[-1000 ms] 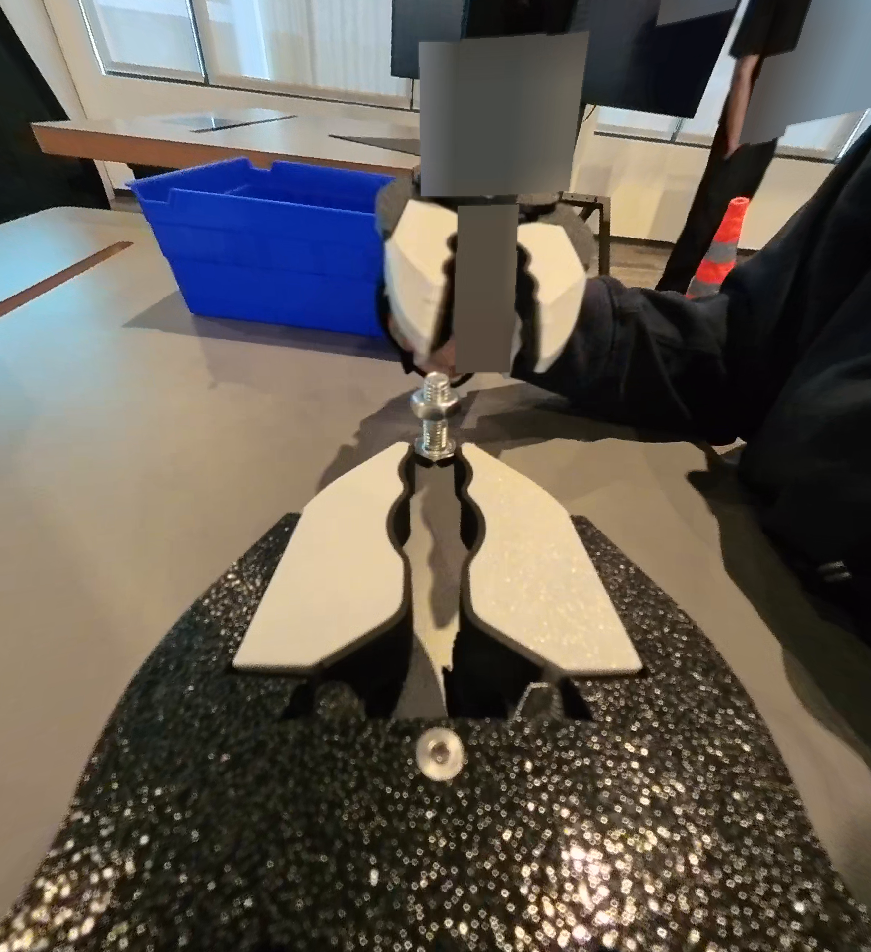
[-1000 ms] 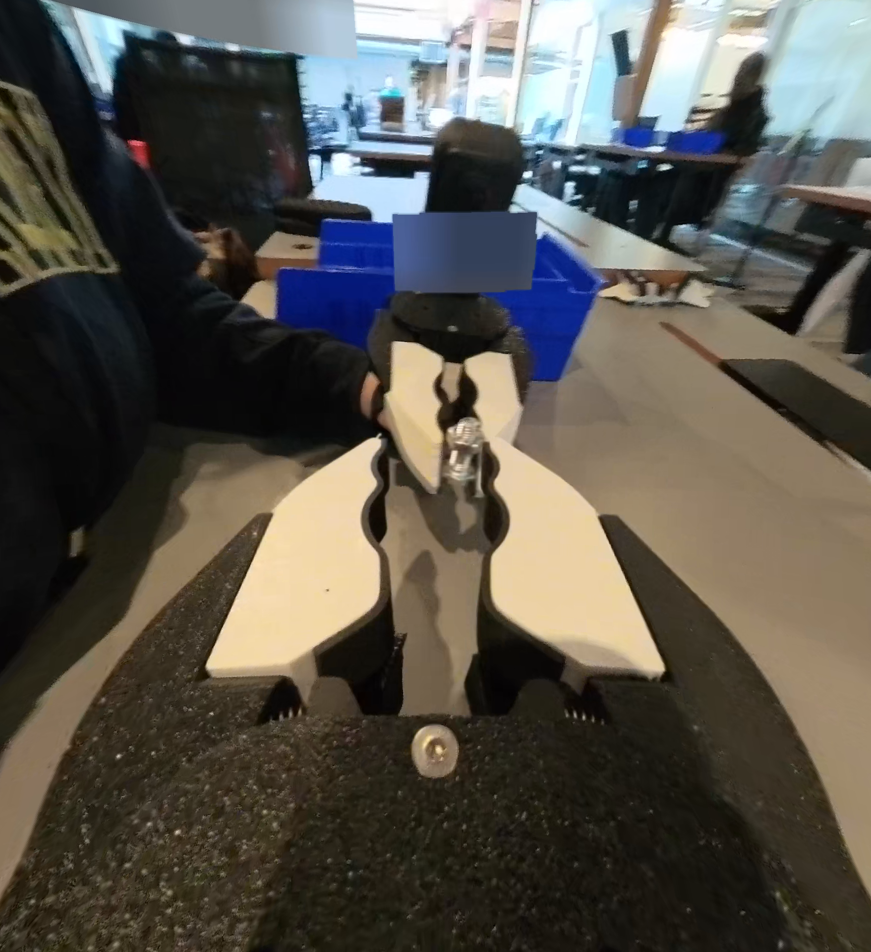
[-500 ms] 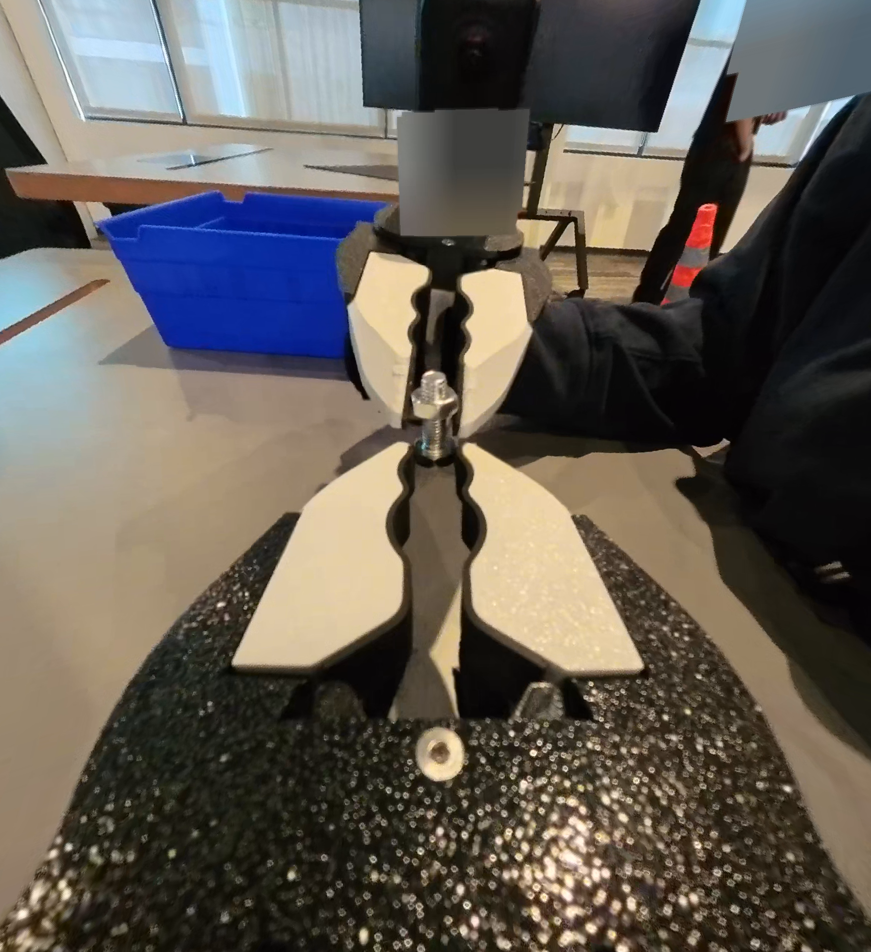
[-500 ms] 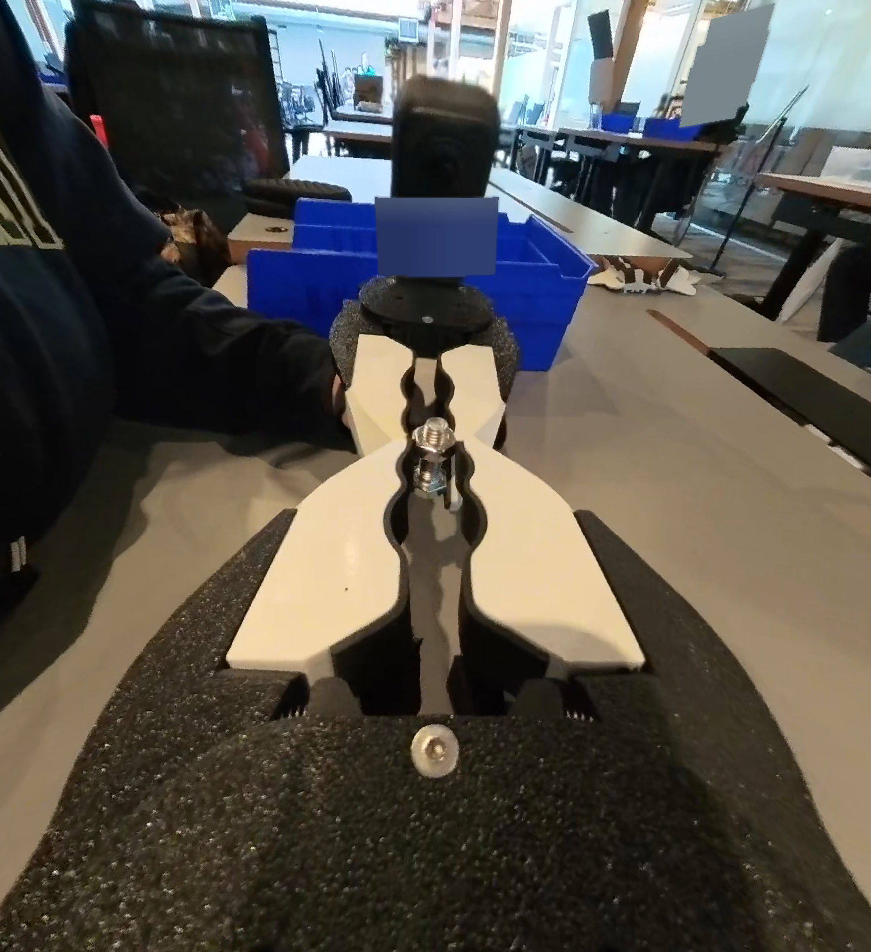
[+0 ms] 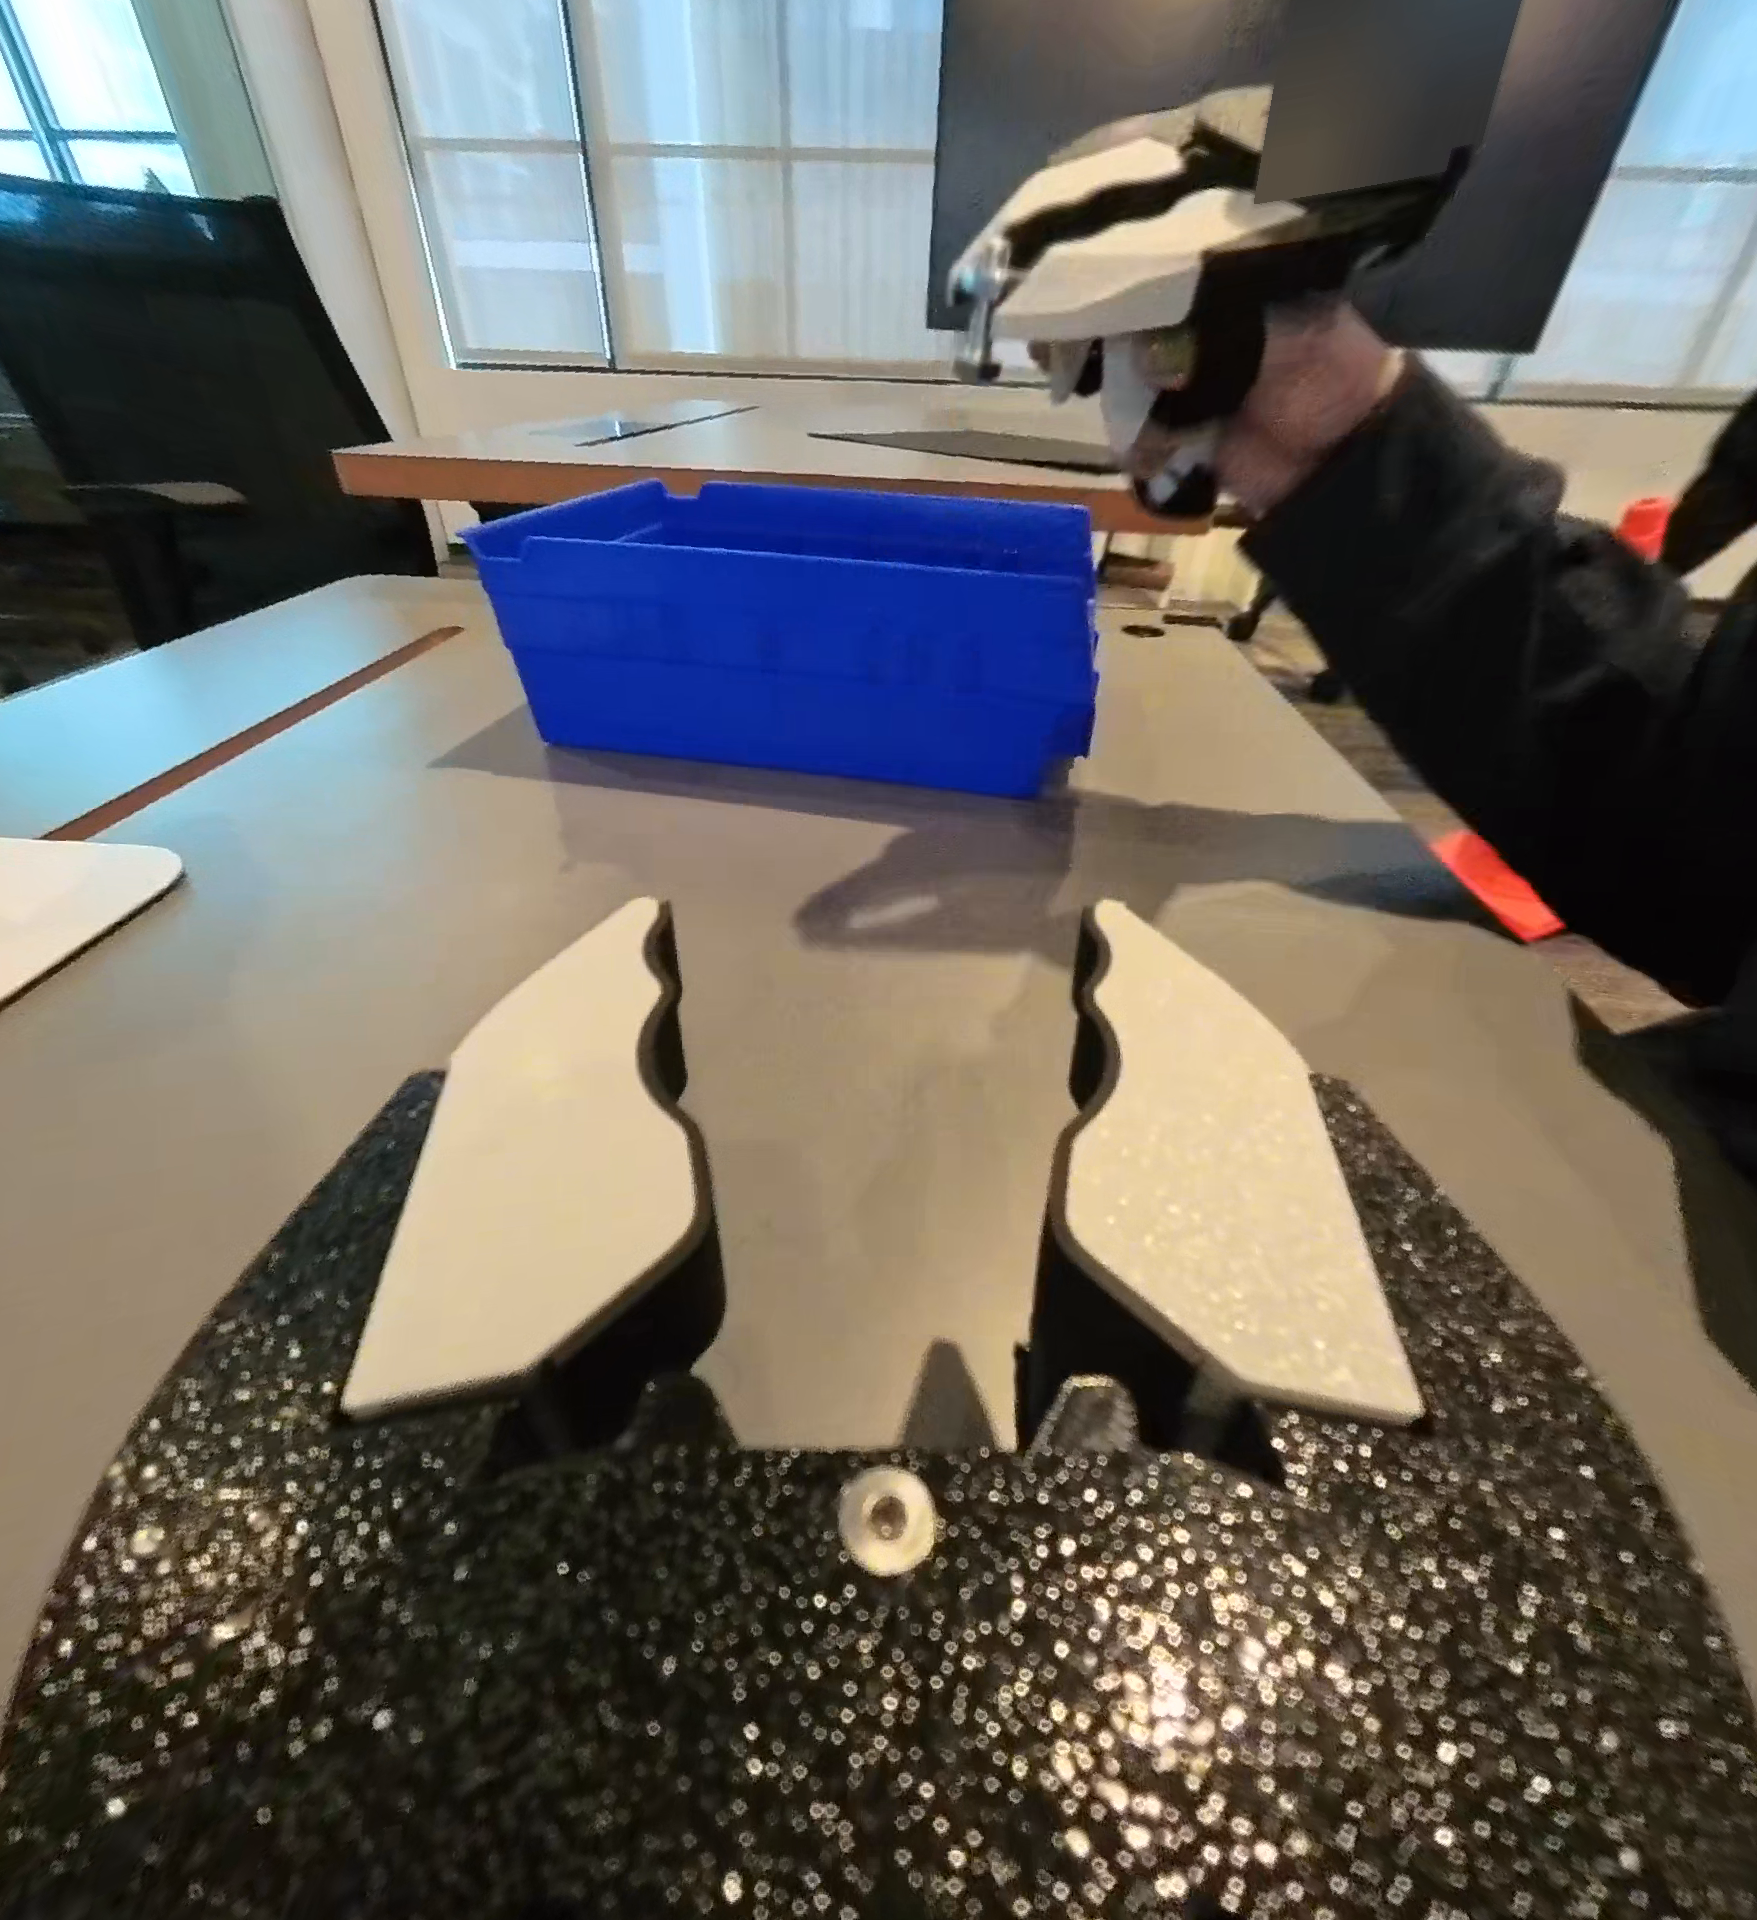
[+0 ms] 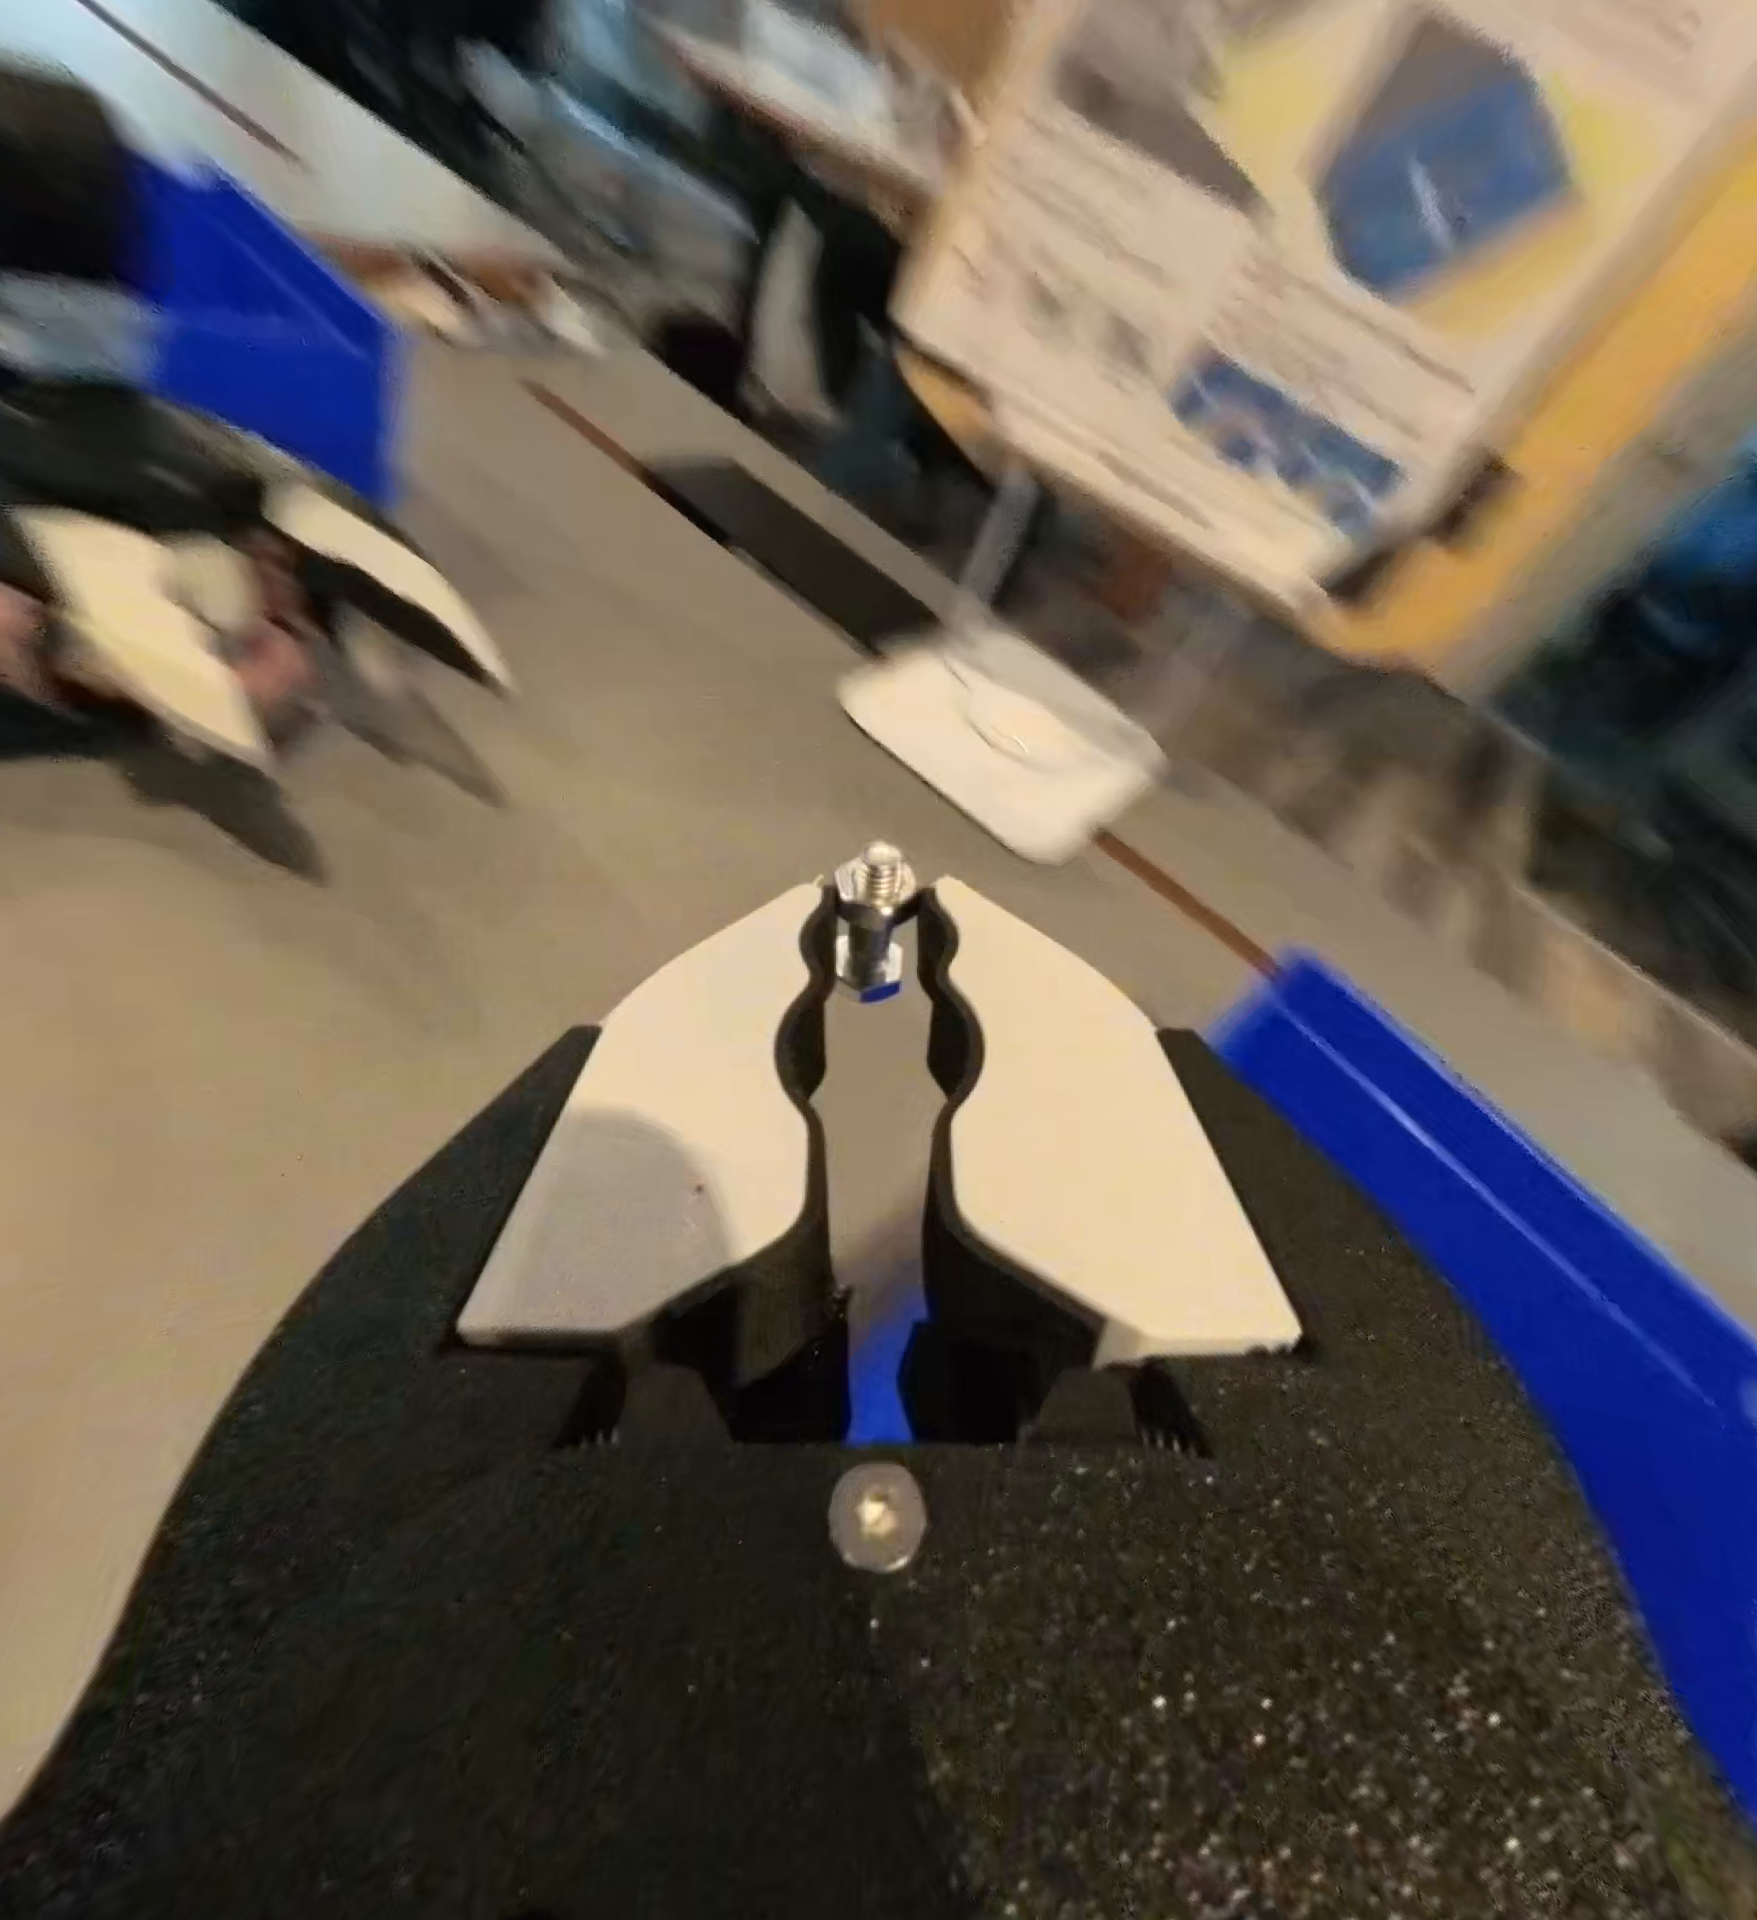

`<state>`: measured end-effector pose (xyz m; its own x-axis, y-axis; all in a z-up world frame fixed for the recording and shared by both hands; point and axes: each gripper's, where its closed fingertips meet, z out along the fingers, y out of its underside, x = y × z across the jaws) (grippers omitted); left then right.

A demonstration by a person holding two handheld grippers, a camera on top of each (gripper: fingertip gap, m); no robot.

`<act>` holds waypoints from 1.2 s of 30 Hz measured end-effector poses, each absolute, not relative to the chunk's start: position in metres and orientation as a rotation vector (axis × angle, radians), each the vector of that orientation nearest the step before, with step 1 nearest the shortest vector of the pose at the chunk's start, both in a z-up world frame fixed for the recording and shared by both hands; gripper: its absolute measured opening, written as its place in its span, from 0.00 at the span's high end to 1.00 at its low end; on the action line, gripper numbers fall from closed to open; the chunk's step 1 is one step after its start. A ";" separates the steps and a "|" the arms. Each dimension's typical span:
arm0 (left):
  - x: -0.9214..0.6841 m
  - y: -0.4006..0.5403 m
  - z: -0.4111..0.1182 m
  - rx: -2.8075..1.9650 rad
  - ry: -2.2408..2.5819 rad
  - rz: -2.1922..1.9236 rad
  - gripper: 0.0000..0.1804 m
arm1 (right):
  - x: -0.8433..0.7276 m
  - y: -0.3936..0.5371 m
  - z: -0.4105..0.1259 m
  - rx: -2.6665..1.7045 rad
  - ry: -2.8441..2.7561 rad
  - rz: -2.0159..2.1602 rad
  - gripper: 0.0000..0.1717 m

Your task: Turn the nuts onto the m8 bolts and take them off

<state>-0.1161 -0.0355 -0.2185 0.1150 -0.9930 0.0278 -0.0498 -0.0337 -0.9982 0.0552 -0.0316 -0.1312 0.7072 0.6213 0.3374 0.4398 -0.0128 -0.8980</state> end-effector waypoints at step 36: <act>-0.172 -0.054 -0.160 -1.528 0.930 -0.411 0.70 | 0.099 -0.040 -0.173 -1.835 -0.550 -0.159 0.72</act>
